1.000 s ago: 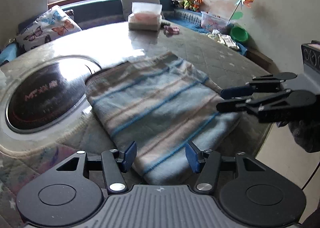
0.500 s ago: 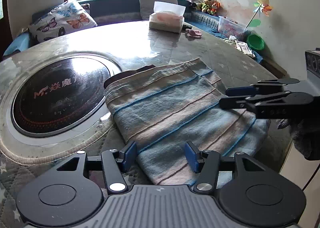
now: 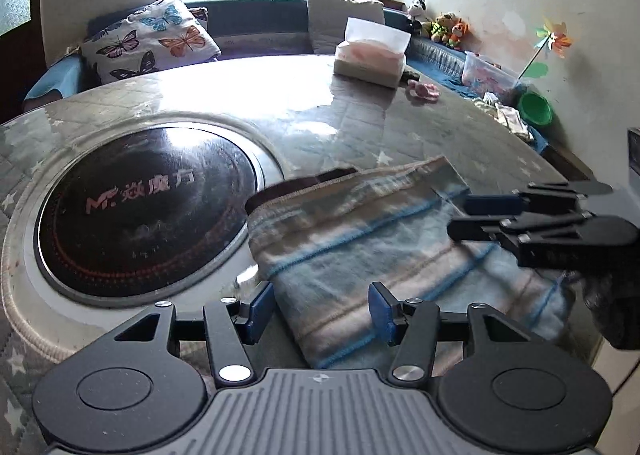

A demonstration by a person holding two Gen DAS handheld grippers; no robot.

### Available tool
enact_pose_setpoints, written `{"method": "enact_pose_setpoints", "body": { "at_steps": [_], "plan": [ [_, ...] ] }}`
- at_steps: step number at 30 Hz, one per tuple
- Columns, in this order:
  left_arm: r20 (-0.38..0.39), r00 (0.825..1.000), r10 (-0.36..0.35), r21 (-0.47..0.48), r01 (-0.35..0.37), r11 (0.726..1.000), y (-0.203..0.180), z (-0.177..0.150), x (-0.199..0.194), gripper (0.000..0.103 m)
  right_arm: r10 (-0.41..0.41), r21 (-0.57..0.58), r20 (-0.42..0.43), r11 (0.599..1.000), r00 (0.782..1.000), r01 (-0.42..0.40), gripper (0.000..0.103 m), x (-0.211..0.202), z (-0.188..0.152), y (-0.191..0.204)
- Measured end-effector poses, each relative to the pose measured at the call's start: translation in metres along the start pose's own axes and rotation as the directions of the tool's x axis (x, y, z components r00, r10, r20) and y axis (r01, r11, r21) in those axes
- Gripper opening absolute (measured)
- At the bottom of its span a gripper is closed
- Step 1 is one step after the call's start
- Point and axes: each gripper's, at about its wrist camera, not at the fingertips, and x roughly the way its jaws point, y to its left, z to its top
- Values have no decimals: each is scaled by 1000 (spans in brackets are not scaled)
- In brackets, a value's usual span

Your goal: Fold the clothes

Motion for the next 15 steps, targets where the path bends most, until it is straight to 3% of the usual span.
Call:
{"method": "enact_pose_setpoints", "body": {
  "at_steps": [8, 15],
  "plan": [
    [-15, 998, 58, -33, -59, 998, 18, 12, 23, 48, 8, -9, -3, 1000, 1000, -8, 46, 1, -1, 0],
    [9, 995, 96, -24, -95, 995, 20, 18, 15, 47, 9, -58, 14, 998, 1000, -9, 46, -6, 0, 19]
  ]
}}
